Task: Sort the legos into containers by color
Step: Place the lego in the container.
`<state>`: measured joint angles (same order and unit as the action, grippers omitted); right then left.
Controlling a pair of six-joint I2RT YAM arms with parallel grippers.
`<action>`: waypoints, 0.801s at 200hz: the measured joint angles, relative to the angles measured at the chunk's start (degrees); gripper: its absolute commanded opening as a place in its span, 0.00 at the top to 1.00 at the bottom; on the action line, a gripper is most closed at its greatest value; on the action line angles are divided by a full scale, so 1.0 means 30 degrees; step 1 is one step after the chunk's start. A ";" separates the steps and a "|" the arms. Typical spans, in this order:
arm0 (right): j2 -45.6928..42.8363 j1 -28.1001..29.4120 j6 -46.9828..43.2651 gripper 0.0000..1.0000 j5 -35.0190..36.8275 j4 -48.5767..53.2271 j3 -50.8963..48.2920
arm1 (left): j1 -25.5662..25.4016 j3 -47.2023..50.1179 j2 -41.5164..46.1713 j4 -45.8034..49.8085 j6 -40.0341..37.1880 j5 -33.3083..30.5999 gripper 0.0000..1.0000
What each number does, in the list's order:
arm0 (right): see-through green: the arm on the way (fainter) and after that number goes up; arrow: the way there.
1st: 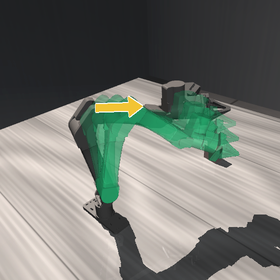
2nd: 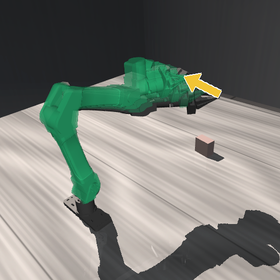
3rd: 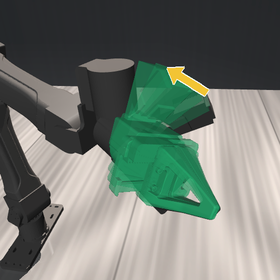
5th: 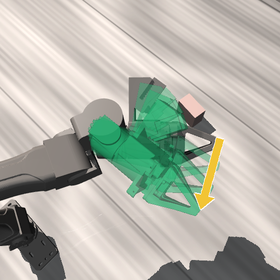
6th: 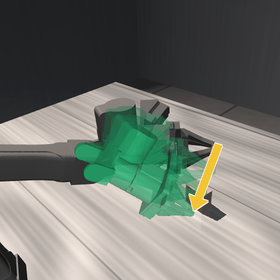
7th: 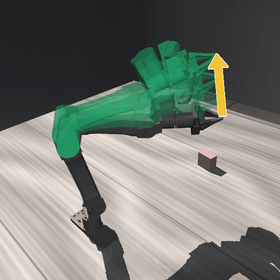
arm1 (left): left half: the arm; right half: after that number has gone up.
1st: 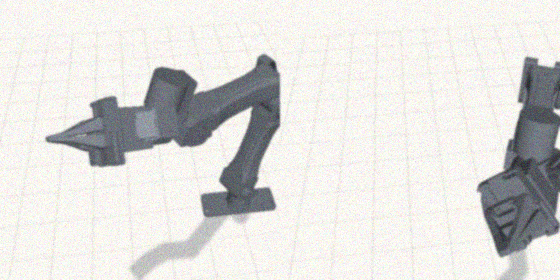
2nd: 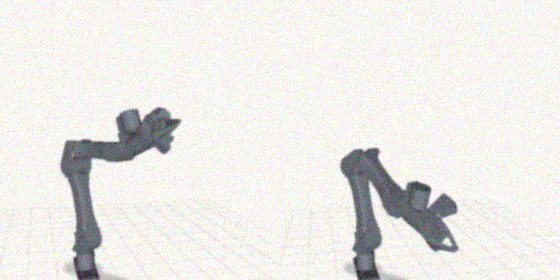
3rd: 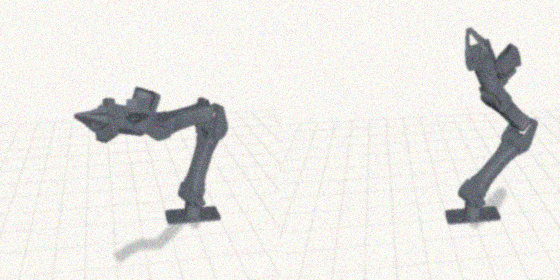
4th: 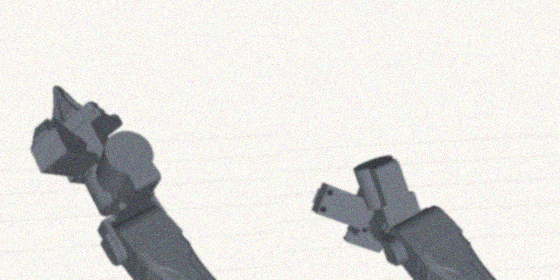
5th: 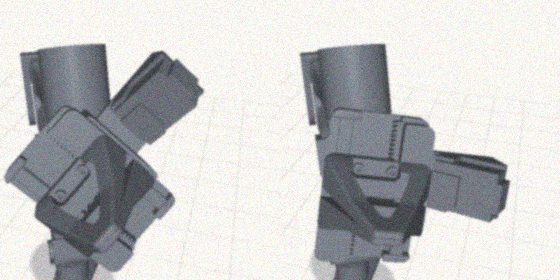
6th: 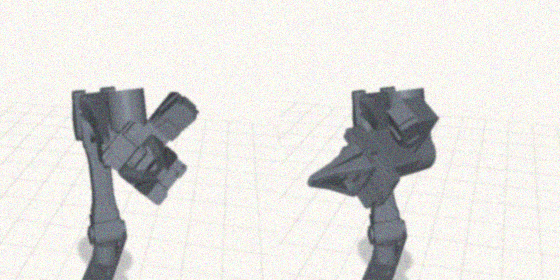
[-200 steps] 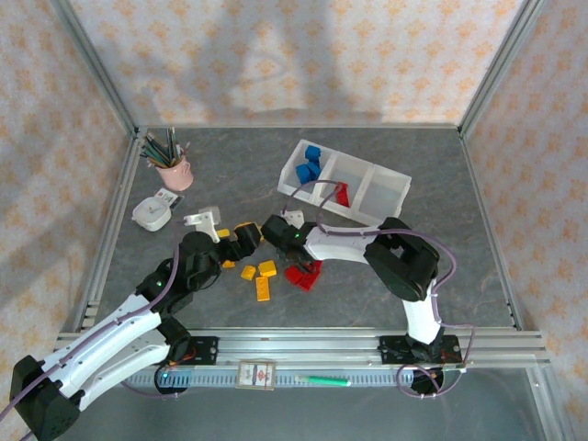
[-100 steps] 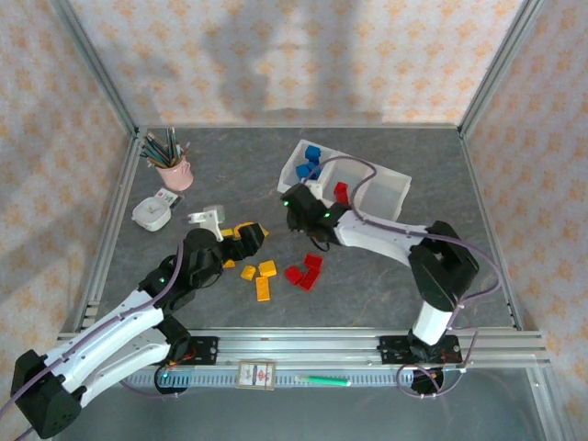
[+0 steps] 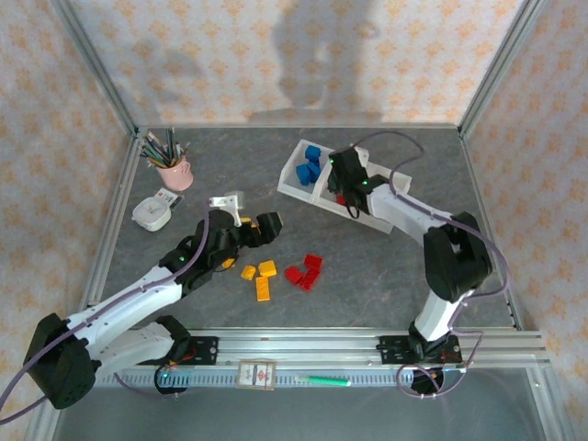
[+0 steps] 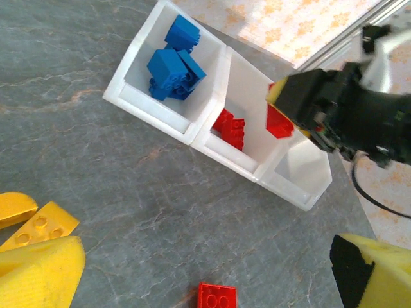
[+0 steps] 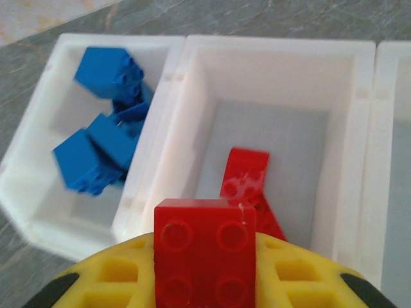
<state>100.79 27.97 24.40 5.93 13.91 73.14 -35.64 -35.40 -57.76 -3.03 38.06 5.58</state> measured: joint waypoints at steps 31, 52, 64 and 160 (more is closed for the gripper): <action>0.2608 -0.0998 -0.0525 0.69 -0.0160 -0.0058 0.2353 | 0.0000 -0.0364 -0.0576 -0.0386 -0.0204 0.0146 0.01; 0.3920 -0.1435 -0.0787 0.54 -0.0270 -0.0029 0.3920 | 0.0000 -0.0495 -0.0692 -0.0444 -0.0262 0.0146 0.01; 0.4371 -0.1603 -0.1020 0.50 -0.0277 0.0036 0.4561 | 0.0000 -0.0554 -0.0707 -0.0444 -0.0299 0.0146 0.01; 0.2324 -0.1093 -0.1166 0.45 -0.0707 0.0160 0.2397 | 0.0000 -0.0517 -0.0233 -0.0444 -0.0328 0.0138 0.01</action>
<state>107.77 24.69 20.91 3.81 14.39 80.34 -35.64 -36.95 -58.46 -4.36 37.08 6.00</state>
